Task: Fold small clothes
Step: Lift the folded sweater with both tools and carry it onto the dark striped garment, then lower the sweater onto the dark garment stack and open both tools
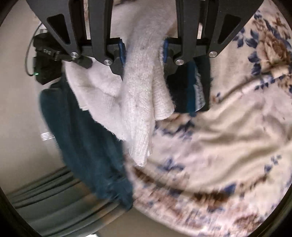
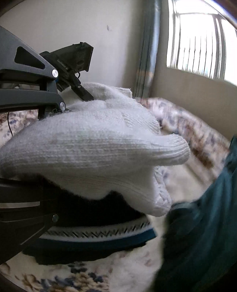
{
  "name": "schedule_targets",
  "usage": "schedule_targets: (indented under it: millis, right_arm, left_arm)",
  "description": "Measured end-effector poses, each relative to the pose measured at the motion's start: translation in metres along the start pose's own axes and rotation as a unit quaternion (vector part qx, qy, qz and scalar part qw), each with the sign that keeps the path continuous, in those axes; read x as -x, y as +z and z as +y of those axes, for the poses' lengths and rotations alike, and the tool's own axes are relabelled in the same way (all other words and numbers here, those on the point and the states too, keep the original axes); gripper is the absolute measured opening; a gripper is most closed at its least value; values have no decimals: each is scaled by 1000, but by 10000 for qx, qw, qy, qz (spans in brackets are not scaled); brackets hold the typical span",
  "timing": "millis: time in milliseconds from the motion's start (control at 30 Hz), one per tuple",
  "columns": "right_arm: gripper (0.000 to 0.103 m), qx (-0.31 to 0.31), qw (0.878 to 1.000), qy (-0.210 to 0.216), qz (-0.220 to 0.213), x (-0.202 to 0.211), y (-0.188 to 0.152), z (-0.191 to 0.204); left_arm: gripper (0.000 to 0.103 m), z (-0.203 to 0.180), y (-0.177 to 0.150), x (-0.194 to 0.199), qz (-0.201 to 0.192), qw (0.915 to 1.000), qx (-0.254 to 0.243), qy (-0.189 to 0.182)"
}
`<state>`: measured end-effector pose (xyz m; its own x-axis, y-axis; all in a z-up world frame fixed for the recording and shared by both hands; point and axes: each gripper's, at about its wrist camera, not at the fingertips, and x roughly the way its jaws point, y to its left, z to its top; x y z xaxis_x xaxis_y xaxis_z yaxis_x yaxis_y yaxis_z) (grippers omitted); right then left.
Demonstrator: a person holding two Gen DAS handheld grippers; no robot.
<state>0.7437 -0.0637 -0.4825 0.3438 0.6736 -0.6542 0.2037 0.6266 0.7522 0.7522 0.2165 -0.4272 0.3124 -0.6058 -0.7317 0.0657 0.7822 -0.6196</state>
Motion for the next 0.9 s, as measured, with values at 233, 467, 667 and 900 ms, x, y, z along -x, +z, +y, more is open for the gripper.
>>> schedule_targets:
  millis: [233,467,667,900]
  right_arm:
    - [66,-225,9991,-319,169,12,-1,-31]
    - [74,-356,9973,-340,550,19,-49,-59]
    - [32,-431,9989,-183,66,28,-72,-61]
    - [13,-479,9976,-477,-160,59,-82,-69]
  left_arm:
    - [57,24,-12,3,276,9959,598,-622]
    - [64,23,-64,17,309,9984,276,-393]
    - [49,15,-94,30,-231,9980,390,-432]
    - [50,29,-103,32,-125,9988,453,170]
